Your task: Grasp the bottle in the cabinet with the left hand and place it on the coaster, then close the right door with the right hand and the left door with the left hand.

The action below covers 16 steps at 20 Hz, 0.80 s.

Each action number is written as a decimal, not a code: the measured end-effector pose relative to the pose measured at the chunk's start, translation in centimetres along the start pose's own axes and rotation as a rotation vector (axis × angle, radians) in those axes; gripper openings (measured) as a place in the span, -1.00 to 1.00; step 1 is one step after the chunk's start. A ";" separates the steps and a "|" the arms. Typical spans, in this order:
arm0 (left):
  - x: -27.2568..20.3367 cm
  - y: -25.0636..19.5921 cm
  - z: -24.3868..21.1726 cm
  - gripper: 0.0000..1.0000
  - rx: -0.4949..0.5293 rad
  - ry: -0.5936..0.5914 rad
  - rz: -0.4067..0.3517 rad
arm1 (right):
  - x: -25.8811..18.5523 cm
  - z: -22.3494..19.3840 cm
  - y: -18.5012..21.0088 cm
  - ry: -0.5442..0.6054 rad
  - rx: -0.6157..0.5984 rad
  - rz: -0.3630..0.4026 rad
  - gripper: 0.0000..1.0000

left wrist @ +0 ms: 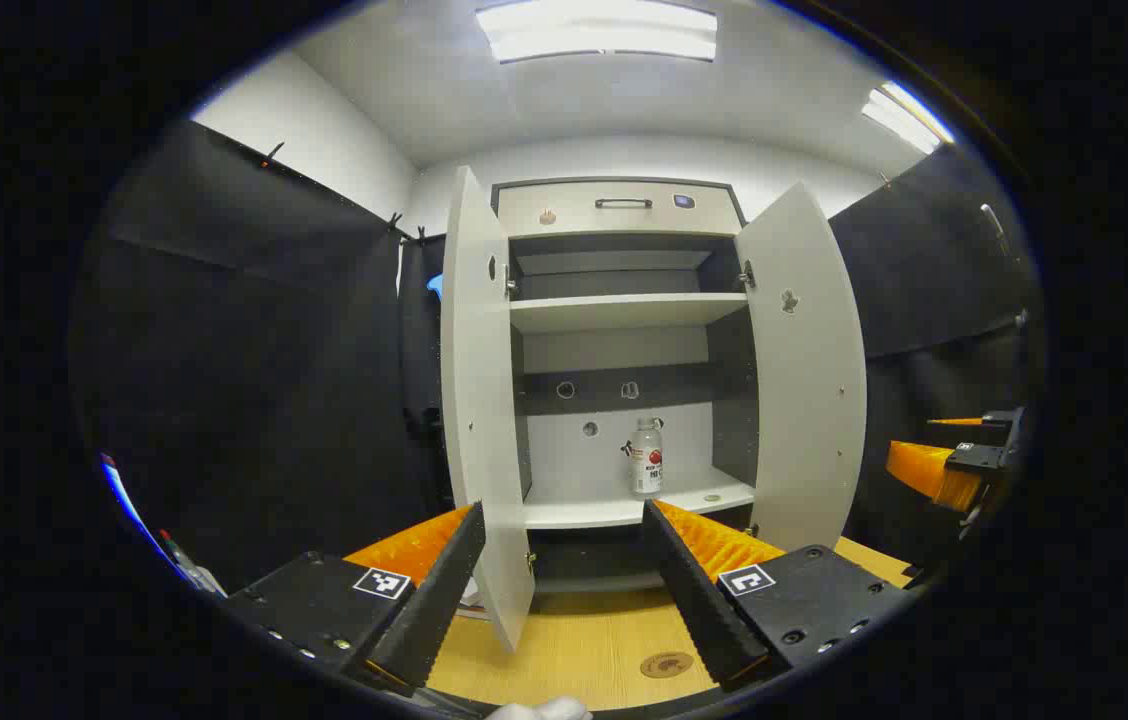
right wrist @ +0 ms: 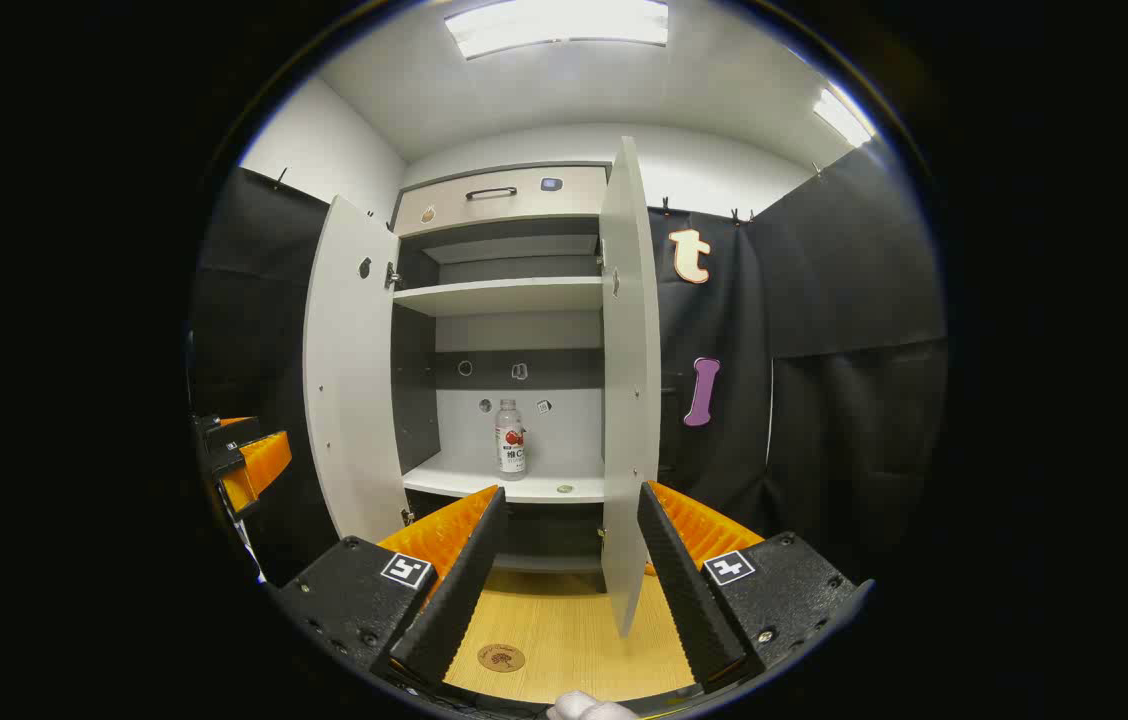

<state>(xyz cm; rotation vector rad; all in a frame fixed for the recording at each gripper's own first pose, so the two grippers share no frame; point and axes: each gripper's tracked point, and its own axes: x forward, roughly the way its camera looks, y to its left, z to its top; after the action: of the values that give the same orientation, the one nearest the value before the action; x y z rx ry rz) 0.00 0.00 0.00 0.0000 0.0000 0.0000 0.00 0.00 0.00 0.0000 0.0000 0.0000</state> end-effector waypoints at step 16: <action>0.8 0.5 -0.7 0.92 0.023 0.014 0.035 | 1.2 -0.2 0.5 -0.008 -0.020 0.022 0.63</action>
<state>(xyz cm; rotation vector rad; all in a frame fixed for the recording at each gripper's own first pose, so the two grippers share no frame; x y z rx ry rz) 0.82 0.52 -0.74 0.0226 0.0142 0.0350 1.17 0.50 -0.19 -0.0196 -0.0083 0.0223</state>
